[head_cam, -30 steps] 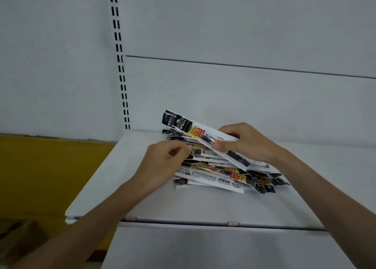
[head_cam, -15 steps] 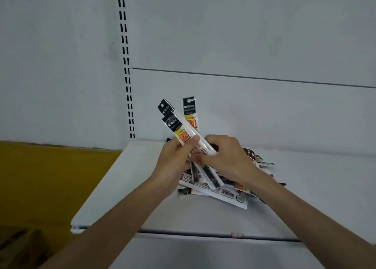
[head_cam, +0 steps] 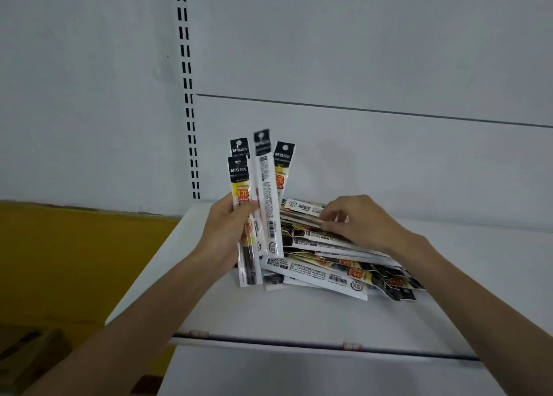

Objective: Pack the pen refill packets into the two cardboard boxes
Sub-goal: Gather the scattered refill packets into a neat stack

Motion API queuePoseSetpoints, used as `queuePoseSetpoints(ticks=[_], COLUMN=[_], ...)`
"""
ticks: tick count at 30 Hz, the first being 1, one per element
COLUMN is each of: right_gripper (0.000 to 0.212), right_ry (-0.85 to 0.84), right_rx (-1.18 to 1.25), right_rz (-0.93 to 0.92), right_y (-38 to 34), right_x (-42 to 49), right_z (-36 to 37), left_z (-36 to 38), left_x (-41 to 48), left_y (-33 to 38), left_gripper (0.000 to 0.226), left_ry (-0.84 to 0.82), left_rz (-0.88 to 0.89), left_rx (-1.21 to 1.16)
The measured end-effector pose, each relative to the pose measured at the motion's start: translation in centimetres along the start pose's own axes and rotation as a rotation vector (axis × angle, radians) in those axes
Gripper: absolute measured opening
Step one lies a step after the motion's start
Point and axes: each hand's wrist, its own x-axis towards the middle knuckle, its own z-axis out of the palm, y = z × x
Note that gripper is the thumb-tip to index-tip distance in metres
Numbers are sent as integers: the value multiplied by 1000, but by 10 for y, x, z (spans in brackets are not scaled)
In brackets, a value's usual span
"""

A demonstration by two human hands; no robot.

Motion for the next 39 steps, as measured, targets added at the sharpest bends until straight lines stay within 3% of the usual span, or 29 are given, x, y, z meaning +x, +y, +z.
queuePoseSetpoints(ticks=[5,11,16,19,23,28,32,36,39], right_gripper=[14,23,15,18,35,39,41,31,27], right_ry=[87,181,384,344,181,26,78,135,275], right_rx=[8,-73,-27,-34,171,26,42,-6,174], right_rz=[27,-25,-30,26,155,219,213,157,154], right_y=[-2,-5,-13,-19,-20,-10,-13,-16,-18], right_x=[8,12,15,17,17,24,24,25,26], right_z=[-9,-6,-6,-3,-1,8,12,9,2], left_z=[-3,-5,-1,-1,-5,-10,-8,-9,-10], left_x=[1,4,6,8,11,10,12,11,11], left_y=[0,-4,-5,-6,-7,-5,-5,-4,-5], left_gripper=[16,14,12,11,11,13,27,10,13], left_ry=[48,61,92,122,130,69,-28,-11,-3], left_rz=[-21,-48,-114,-140,-174,-296,-302,-225,-155], left_rx=[26,-3,-60,-79,-127,-219,-158,-165,-174])
